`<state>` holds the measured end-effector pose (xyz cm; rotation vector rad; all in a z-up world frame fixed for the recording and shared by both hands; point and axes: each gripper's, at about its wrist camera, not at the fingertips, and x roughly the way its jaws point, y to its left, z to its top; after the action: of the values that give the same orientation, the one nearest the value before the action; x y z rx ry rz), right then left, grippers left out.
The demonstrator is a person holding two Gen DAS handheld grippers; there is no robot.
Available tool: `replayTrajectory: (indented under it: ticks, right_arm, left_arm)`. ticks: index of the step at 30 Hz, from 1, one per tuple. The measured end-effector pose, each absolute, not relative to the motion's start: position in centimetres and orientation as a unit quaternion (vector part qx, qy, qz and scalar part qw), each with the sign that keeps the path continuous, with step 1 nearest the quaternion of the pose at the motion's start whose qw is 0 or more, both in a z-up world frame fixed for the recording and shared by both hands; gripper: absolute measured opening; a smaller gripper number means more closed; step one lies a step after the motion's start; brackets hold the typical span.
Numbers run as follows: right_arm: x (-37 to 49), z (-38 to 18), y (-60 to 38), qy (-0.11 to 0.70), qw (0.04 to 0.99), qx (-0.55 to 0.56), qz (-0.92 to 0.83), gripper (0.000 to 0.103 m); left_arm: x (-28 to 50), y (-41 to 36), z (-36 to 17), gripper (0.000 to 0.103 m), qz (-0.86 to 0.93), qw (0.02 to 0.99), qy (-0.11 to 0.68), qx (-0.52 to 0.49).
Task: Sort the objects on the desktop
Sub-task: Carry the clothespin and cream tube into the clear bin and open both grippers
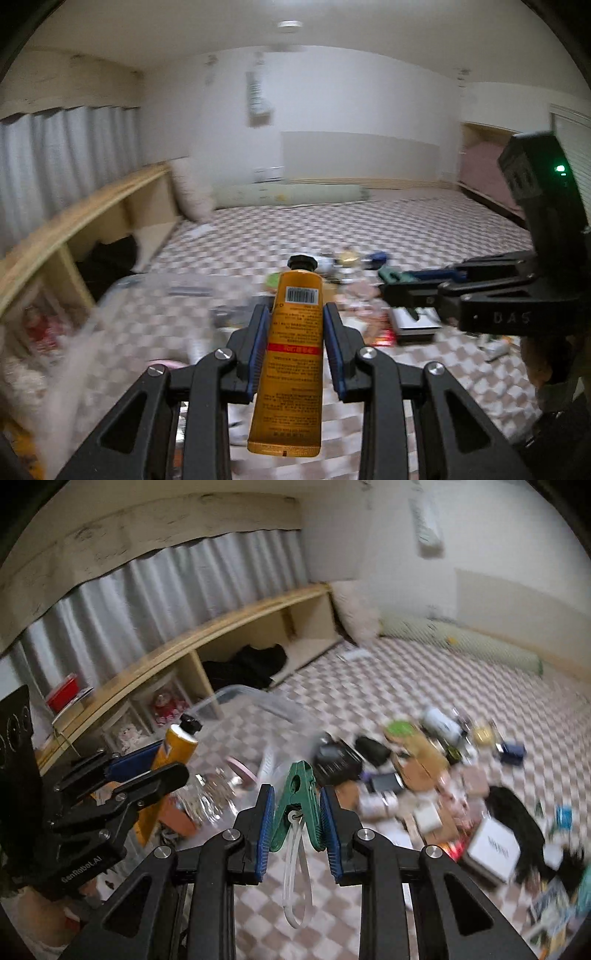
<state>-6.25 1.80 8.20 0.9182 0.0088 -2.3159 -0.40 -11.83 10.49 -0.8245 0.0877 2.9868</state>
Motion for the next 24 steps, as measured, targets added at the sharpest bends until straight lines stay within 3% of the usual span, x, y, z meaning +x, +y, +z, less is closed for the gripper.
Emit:
replayTrajectory:
  ticks: [8,24]
  right_arm:
    - [-9.1,8.1,-9.1,0.022,0.353,0.389,-0.85,0.026]
    - [-13.3,-3.5,-20.3,0.106,0.322,0.538,-0.772,0.026]
  left_arm:
    - [-1.7,-21.0,9.4,0.029,0.936,-0.087,0.044,-0.338]
    - [-6.8,-28.1,-1.2,0.03,0.837,-0.094,-0.056,-0.536]
